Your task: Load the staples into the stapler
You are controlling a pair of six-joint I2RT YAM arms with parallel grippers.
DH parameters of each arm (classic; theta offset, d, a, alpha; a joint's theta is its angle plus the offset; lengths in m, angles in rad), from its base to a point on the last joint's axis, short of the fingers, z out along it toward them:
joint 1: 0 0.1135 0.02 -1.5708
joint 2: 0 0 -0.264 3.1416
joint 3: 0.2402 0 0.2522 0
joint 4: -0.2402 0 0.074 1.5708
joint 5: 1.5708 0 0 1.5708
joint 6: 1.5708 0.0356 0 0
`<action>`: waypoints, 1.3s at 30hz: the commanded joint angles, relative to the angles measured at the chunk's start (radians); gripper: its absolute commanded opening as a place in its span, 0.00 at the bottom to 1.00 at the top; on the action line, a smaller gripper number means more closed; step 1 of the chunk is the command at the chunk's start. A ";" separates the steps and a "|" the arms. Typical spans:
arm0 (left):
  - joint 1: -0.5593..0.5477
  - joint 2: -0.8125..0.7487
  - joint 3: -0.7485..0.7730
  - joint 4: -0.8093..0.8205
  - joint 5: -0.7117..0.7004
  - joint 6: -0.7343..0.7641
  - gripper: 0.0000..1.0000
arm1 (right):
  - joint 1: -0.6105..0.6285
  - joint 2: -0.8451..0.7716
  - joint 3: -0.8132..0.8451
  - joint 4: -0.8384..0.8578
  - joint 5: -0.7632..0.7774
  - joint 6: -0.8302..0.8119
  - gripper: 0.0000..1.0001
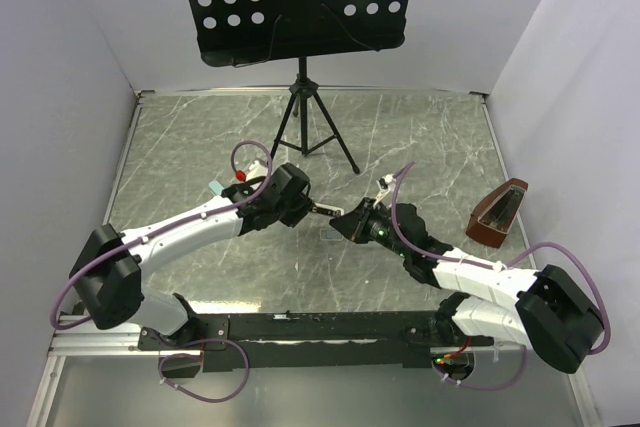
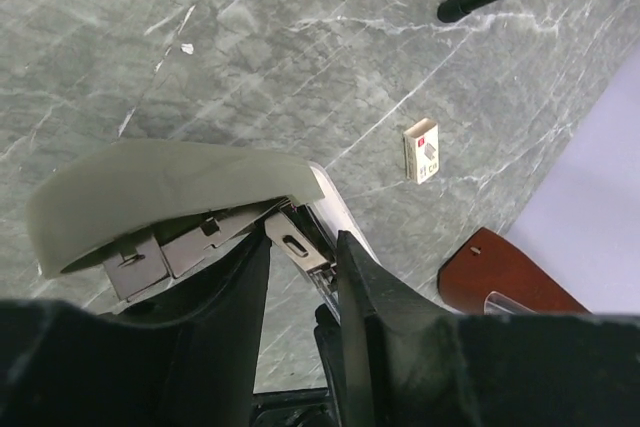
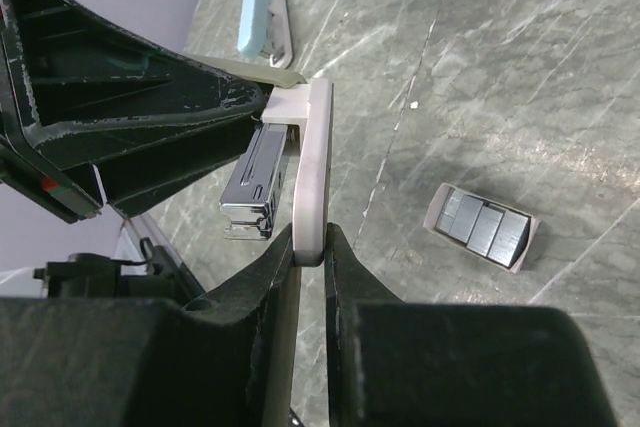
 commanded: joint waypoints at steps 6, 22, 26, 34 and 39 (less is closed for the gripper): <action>0.030 -0.014 -0.083 0.076 0.045 -0.094 0.34 | 0.060 0.019 0.049 0.136 0.033 -0.066 0.00; 0.090 -0.083 -0.201 0.210 0.166 -0.134 0.03 | 0.129 0.085 0.043 0.251 0.044 -0.127 0.00; 0.114 -0.125 -0.241 0.244 0.186 -0.144 0.01 | 0.145 0.102 0.036 0.282 0.057 -0.141 0.00; 0.168 -0.185 -0.268 0.241 0.155 -0.128 0.01 | 0.152 0.149 0.040 0.306 0.045 -0.135 0.40; 0.223 -0.182 -0.262 0.234 0.158 -0.086 0.01 | 0.154 0.179 0.040 0.320 0.031 -0.135 0.57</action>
